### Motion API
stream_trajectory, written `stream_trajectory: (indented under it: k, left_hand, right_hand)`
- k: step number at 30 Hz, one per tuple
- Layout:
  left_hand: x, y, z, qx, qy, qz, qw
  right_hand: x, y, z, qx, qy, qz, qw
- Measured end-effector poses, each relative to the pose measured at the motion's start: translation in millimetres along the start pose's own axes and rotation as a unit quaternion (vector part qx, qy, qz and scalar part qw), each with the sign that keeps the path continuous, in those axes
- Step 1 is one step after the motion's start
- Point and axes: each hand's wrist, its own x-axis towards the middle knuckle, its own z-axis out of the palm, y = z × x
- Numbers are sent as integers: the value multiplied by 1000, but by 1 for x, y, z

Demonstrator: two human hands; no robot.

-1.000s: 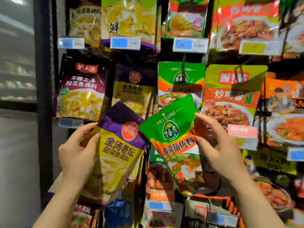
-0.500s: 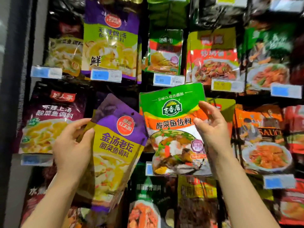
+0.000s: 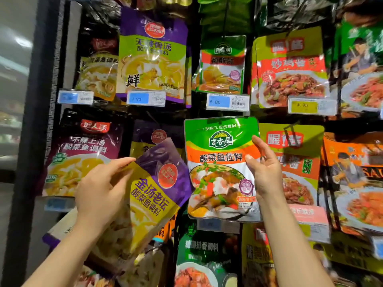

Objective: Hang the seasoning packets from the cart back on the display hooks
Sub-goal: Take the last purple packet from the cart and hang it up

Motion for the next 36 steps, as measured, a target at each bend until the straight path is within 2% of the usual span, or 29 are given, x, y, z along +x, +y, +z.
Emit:
stream_trajectory:
  k: [4,7,10,14,20,22,23,24,25,27,29,30,32,36]
  left_hand:
    - [8,-5,-1,63,0,108,992]
    - [19,-3,3,102,16,228,968]
    - [27,0,10,112,28,289,950]
    - [28,-4,21,111,19,297,948]
    - [20,-8,31,85,9,267,960]
    - [18,-11,32,78,11,262,962]
    - [17,-14,31,76,10,258,963]
    - [16,-16,30,77,8,251,965]
    - [15,-19,28,82,4,240,967]
    - [12,-23,25,93,6,196,976]
    - [11,-24,20,88,12,132,987]
    - [11,-24,17,80,12,105,991]
    - [12,-24,10,62,12,71,995]
    - [16,-25,-5,27,32,40,998]
  right_hand:
    - [14,-3,-5,-12,-1,-22,1000]
    - [24,-1,-7,-4,6,-10,1000]
    - [34,2,-7,-6,7,12,1000]
    - [44,-2,-5,-35,3,11,999]
    - [44,1,-3,-73,30,34,996]
    - [39,3,-4,-116,26,26,993]
    - [37,4,-4,-178,23,4,984]
    - [34,5,-5,-273,22,-33,961]
    - [30,6,-4,-384,28,-83,919]
    - [20,9,3,-554,32,-219,803]
    - [17,19,17,-629,-30,-300,717]
    - [18,26,23,-657,-75,-294,690]
    - [24,43,30,-692,-136,-223,673]
    - [36,74,29,-702,-142,-183,673]
